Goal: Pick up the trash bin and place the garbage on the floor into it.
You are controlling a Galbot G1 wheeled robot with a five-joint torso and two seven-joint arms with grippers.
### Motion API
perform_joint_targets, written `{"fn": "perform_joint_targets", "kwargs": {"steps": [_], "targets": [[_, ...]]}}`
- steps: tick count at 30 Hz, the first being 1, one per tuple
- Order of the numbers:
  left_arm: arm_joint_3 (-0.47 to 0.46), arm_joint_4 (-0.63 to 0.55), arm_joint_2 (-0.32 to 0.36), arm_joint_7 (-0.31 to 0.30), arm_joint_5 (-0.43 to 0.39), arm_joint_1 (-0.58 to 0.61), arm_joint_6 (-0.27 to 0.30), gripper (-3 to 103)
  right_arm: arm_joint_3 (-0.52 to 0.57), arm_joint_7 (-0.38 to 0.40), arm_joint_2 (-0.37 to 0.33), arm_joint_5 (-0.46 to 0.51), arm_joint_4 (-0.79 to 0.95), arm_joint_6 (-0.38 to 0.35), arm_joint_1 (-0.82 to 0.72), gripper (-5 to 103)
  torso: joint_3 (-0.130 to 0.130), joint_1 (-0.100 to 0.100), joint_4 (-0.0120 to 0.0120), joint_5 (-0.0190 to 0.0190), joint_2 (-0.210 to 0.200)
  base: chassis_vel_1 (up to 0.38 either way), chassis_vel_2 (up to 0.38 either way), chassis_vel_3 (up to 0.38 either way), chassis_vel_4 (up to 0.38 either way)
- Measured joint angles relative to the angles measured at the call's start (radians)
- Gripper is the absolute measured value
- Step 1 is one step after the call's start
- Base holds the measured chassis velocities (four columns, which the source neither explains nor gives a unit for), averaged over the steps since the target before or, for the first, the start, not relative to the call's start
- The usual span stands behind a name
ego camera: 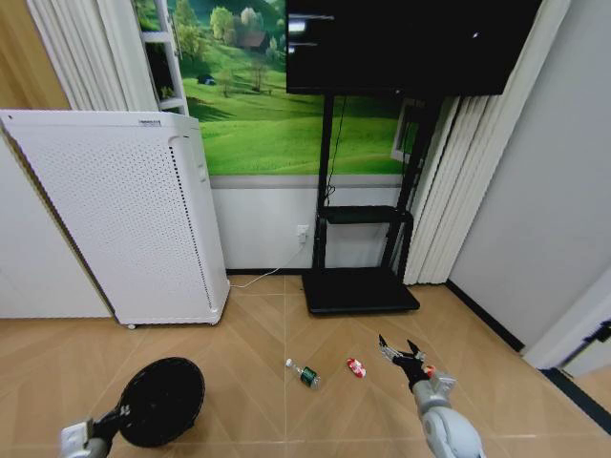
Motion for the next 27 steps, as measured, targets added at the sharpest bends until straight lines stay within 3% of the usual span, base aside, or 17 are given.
{"fn": "perform_joint_targets", "kwargs": {"steps": [7,9,12,21,27], "targets": [[0.020,0.003,0.012,0.045,0.012,-0.044,-0.056,4,-0.002,-0.002,0.000,-0.005,-0.010,0.001,0.000,100,0.000,0.000,0.0003,0.0003,0.000,0.000,0.000,0.000,0.000],[0.031,0.028,0.022,0.076,0.026,-0.083,-0.103,4,-0.003,-0.002,0.004,-0.005,-0.012,0.001,0.002,100,0.000,0.000,0.0002,0.0002,0.000,0.000,0.000,0.000,0.000],[0.043,0.037,0.032,0.092,0.027,-0.121,-0.127,4,-0.006,-0.001,0.008,-0.004,-0.009,0.001,0.003,100,0.000,0.000,-0.0001,0.0003,0.000,0.000,0.000,0.000,0.000],[0.082,0.012,0.039,0.130,-0.005,-0.207,-0.138,4,-0.034,0.005,0.017,0.007,0.036,-0.009,-0.001,100,0.000,0.000,-0.0001,0.0002,0.000,0.000,0.000,0.000,0.000],[0.118,0.014,0.038,0.170,-0.004,-0.270,-0.163,4,-0.061,-0.043,0.026,0.012,0.096,-0.063,-0.012,100,0.000,0.000,0.0002,0.0001,0.000,0.000,0.000,0.000,0.000]]}}
